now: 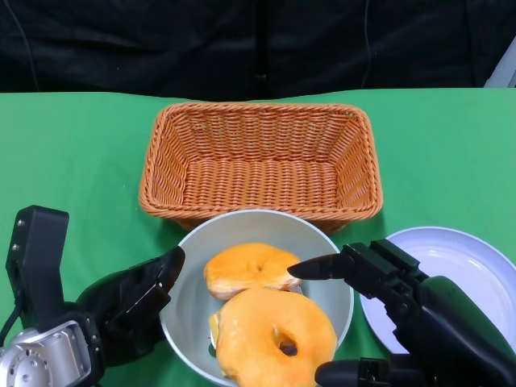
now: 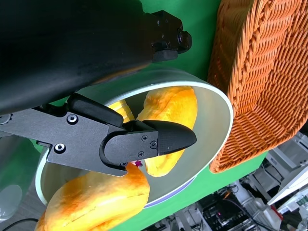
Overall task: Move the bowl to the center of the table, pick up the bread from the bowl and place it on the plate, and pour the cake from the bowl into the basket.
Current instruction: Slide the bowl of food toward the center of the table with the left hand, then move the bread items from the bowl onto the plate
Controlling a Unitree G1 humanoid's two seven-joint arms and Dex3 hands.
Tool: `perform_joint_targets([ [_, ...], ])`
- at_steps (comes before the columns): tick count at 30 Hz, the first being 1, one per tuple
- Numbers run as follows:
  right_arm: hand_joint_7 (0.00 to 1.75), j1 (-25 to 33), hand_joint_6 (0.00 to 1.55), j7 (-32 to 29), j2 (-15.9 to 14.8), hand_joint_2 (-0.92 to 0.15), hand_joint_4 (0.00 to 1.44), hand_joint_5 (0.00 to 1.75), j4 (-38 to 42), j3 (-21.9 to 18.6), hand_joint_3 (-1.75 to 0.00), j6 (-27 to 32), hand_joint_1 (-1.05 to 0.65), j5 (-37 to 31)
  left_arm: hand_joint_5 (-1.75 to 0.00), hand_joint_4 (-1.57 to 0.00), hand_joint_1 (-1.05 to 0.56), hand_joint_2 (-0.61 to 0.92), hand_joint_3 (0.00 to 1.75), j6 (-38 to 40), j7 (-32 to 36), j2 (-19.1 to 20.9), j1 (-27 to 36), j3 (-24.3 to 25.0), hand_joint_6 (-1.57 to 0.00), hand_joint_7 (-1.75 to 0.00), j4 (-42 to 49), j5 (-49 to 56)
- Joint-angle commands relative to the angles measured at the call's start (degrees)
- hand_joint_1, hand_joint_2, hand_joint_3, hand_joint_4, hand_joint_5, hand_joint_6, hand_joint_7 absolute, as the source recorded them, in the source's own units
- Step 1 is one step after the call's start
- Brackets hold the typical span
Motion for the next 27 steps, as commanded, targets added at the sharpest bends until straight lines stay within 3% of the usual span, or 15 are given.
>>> perform_joint_targets([
  [1,0.83,-1.23,0.00,1.26,-1.07,-0.82,0.00,0.98,-0.26,1.32,-0.08,1.20,-0.55,-1.00,0.00,0.00,-0.70,0.92,0.47,1.32,0.95,-0.55,-0.45,-0.93,0.00,0.00,0.40,0.01],
  [5,0.77,-3.67,0.00,3.26,-1.98,-0.81,0.00,0.89,1.65,4.08,-0.04,2.45,-0.62,-3.53,0.00,0.00,-0.70,0.92,0.47,1.84,2.07,-1.92,-1.84,-2.77,0.00,0.00,0.96,0.69],
  [17,0.70,-7.17,0.00,5.65,-4.66,-0.83,0.00,0.77,6.00,7.46,-0.01,3.56,-0.76,-7.31,0.00,0.00,-0.66,0.92,0.52,1.53,2.30,-1.58,-2.73,-4.30,0.00,0.00,1.74,1.24],
  [27,0.68,-9.15,0.04,3.93,-6.96,-0.80,0.00,0.77,11.35,8.77,0.00,1.69,-0.78,-10.92,-0.04,-0.08,-0.60,0.92,0.49,-2.27,1.46,2.82,-1.80,-8.28,-0.01,-0.01,1.14,6.38],
])
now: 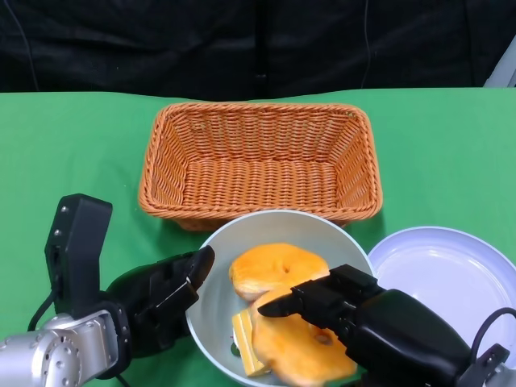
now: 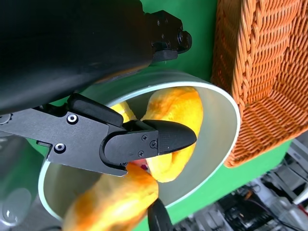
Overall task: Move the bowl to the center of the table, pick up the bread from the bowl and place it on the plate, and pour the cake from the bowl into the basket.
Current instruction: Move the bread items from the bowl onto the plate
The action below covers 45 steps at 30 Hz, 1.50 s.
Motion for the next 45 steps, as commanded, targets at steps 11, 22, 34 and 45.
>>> perform_joint_targets([
  [11,0.42,0.17,0.62,-19.11,2.32,-0.85,0.47,0.82,12.41,0.03,-0.06,-10.26,-0.04,-0.89,-0.11,-0.17,-0.51,0.92,0.52,-7.57,-3.24,9.17,5.26,-5.83,-0.11,-0.03,-6.32,7.96],
  [22,1.53,-2.61,1.01,-29.73,6.49,-0.13,1.14,1.71,17.57,-3.28,-1.74,-23.68,0.02,5.74,-0.12,-0.18,-0.52,0.92,0.48,-9.83,-4.09,11.78,8.21,-6.74,-0.13,-0.02,-10.57,10.00],
  [34,1.63,-3.16,0.93,-28.54,8.92,-0.06,1.12,1.75,14.54,-6.37,-1.75,-25.76,-0.08,12.04,-0.12,-0.18,-0.53,0.92,0.46,-8.90,-3.89,12.69,9.87,-6.24,-0.15,-0.02,-13.95,10.38],
  [45,1.59,0.74,0.92,-25.93,9.32,-0.09,1.08,1.75,7.89,-7.70,-1.75,-25.04,-0.07,15.75,-0.12,-0.19,-0.53,0.92,0.42,-7.73,-3.64,13.78,12.11,-4.99,-0.18,-0.02,-18.42,10.10],
])
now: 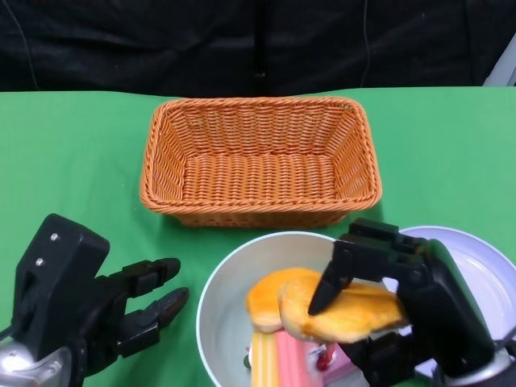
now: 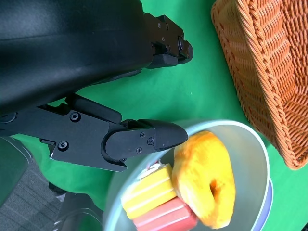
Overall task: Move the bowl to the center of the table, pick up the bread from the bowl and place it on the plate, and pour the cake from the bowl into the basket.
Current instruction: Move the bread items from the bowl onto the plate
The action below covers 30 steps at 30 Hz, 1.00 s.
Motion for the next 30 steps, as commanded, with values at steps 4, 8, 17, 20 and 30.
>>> perform_joint_targets([
  [4,1.57,1.67,0.93,0.47,0.45,-0.07,1.08,1.75,-2.20,-1.25,-1.75,-1.27,-0.05,1.85,-0.12,-0.19,-0.52,0.92,0.42,0.71,-0.32,1.74,1.37,1.05,-0.18,-0.02,-3.28,0.27],
  [8,1.56,1.19,0.94,-0.14,1.12,-0.08,1.08,1.75,-2.28,-2.23,-1.75,-1.68,-0.05,1.54,-0.12,-0.19,-0.54,0.92,0.42,0.18,-0.42,1.88,1.91,0.95,-0.18,-0.02,-3.75,0.53],
  [17,1.57,-0.57,0.96,-1.45,1.24,-0.08,1.11,1.75,-2.14,-8.20,-1.75,-1.29,-0.04,1.49,-0.13,-0.22,-0.53,0.92,0.46,-5.40,-0.61,4.13,4.22,-0.09,-0.20,-0.02,-7.23,3.59],
  [20,1.57,-0.78,0.96,-1.48,1.25,-0.07,1.11,1.75,-1.74,-9.29,-1.75,-1.53,-0.04,1.25,-0.14,-0.24,-0.52,0.92,0.47,-7.21,-0.81,4.43,4.84,-0.38,-0.20,-0.02,-7.48,4.44],
  [30,1.53,-1.27,0.98,-4.66,-2.40,-0.01,1.10,1.75,2.13,-17.02,-1.75,-1.87,-0.06,-2.93,-0.17,-0.27,-0.52,0.92,0.39,-19.17,0.24,6.66,10.21,-1.88,-0.24,-0.03,-12.53,13.04],
])
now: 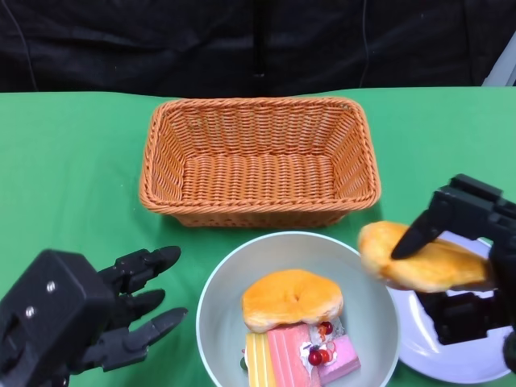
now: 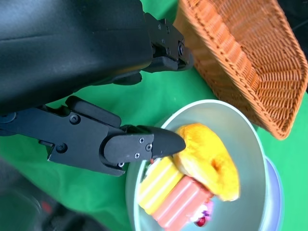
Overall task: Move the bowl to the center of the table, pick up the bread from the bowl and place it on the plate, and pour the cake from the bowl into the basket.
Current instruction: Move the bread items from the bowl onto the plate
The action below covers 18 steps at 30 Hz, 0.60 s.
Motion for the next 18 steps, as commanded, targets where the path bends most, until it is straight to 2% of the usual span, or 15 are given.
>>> perform_joint_targets([
  [1,1.53,-0.40,0.98,-1.30,-1.57,0.00,1.10,1.75,1.25,-2.07,-1.75,-0.41,-0.06,-0.95,-0.18,-0.28,-0.52,0.92,0.39,-3.21,0.15,0.87,1.41,0.08,-0.24,-0.03,-1.39,2.02],
  [5,1.51,-0.12,0.98,-2.60,-2.76,0.01,1.10,1.75,2.21,-4.35,-1.75,2.05,-0.02,-4.77,-0.19,-0.29,-0.53,0.92,0.36,-7.48,0.81,0.20,3.31,0.17,-0.25,-0.03,-2.69,4.48],
  [7,1.51,-0.15,0.97,-3.36,-4.30,0.03,1.10,1.75,3.12,-5.28,-1.75,3.33,-0.03,-7.94,-0.20,-0.29,-0.56,0.92,0.37,-10.08,1.14,0.24,4.16,0.19,-0.25,-0.03,-3.06,6.19],
  [12,1.50,-0.08,0.96,-2.87,-7.22,0.02,1.07,1.75,4.34,-4.62,-1.73,8.20,0.00,-13.93,-0.21,-0.27,-0.57,0.92,0.38,-13.87,1.28,-0.10,5.58,0.56,-0.25,-0.02,-3.58,8.42],
  [15,1.40,0.13,0.98,-1.34,-8.48,-0.01,1.05,1.75,4.22,-3.53,-1.69,11.64,0.03,-16.11,-0.22,-0.27,-0.57,0.92,0.38,-14.82,1.17,-0.27,6.01,0.55,-0.25,-0.02,-3.84,9.13],
  [16,1.33,0.13,0.99,-0.09,-9.11,-0.05,1.02,1.74,4.21,-2.96,-1.60,13.28,0.02,-17.05,-0.22,-0.26,-0.58,0.92,0.38,-15.01,1.16,-0.34,6.19,0.52,-0.25,-0.02,-4.07,9.39],
  [17,1.10,0.13,1.03,0.81,-9.58,-0.13,0.99,1.67,4.15,-2.50,-1.44,14.55,0.02,-17.70,-0.22,-0.26,-0.58,0.92,0.38,-15.14,1.12,-0.44,6.32,0.51,-0.25,-0.02,-4.23,9.63],
  [18,0.98,0.04,1.07,3.70,-10.15,-0.17,0.98,1.64,3.78,-1.74,-1.38,17.28,0.02,-18.70,-0.22,-0.26,-0.58,0.92,0.38,-15.39,1.14,-0.57,6.40,0.51,-0.25,-0.02,-4.23,9.84],
])
